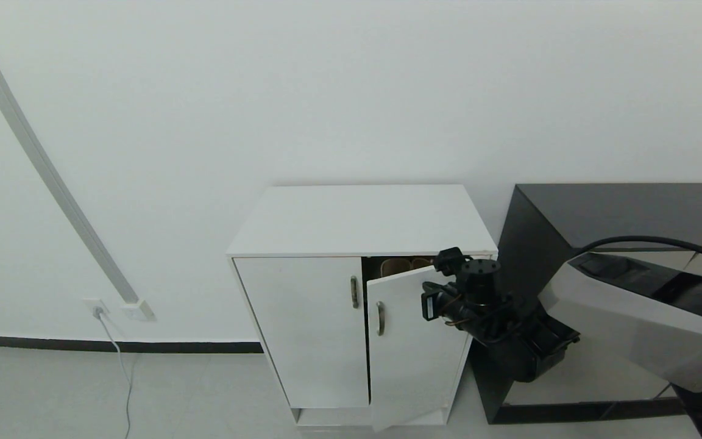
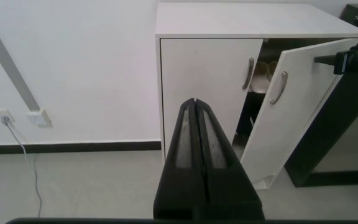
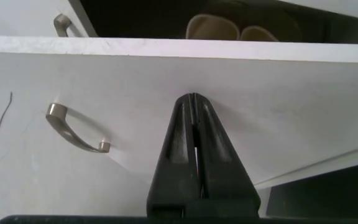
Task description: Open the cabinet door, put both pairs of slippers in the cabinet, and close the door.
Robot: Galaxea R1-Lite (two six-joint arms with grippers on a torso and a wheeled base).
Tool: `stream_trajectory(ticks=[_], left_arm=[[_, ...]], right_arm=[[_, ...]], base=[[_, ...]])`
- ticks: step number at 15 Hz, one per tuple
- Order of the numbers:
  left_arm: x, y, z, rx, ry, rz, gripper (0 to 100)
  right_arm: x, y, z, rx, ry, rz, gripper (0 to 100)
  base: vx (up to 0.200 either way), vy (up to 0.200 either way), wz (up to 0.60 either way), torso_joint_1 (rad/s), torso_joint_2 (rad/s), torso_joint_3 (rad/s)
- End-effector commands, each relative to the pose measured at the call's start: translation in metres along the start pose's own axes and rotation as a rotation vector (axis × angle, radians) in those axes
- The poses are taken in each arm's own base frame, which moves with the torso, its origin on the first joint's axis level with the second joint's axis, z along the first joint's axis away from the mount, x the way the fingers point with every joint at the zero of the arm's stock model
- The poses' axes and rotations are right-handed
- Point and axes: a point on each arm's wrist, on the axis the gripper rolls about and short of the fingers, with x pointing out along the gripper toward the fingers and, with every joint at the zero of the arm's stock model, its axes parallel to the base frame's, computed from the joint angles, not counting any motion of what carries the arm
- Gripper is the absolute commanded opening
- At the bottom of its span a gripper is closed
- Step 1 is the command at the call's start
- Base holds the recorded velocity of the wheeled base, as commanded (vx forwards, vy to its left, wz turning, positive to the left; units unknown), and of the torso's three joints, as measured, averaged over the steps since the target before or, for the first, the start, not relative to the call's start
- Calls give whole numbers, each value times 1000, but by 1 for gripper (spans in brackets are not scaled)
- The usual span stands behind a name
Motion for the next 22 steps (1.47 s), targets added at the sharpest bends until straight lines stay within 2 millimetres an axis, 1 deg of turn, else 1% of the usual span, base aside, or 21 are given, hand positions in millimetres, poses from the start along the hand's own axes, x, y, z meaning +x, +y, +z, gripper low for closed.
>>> stream_trajectory(ticks=[1,7,19,22], left_arm=[[0,0,0,0,0,0,0],[0,0,0,0,0,0,0],[0,0,0,0,0,0,0],[0,0,0,0,0,0,0]], right_arm=[[2,-1,-2,1,0,-4,0],[15,-7,-3,5,-5,-17,0],[24,-8,11,5,-16,-22,0],[24,-8,11,5,-11,-24,0]], base=[[0,0,0,0,0,0],[0,0,0,0,0,0],[0,0,0,0,0,0],[0,0,0,0,0,0]])
